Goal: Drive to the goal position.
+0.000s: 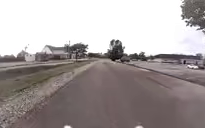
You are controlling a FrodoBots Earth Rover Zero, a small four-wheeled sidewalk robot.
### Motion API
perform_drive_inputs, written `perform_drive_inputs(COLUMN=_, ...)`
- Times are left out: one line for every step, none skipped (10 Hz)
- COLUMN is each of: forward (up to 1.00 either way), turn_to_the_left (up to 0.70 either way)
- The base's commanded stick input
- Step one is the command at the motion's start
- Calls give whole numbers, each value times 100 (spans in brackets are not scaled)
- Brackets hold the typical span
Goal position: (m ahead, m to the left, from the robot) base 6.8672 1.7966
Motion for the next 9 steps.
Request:
perform_drive_inputs(forward=70, turn_to_the_left=-5)
perform_drive_inputs(forward=70, turn_to_the_left=0)
perform_drive_inputs(forward=70, turn_to_the_left=0)
perform_drive_inputs(forward=70, turn_to_the_left=0)
perform_drive_inputs(forward=70, turn_to_the_left=0)
perform_drive_inputs(forward=70, turn_to_the_left=0)
perform_drive_inputs(forward=70, turn_to_the_left=0)
perform_drive_inputs(forward=70, turn_to_the_left=0)
perform_drive_inputs(forward=70, turn_to_the_left=0)
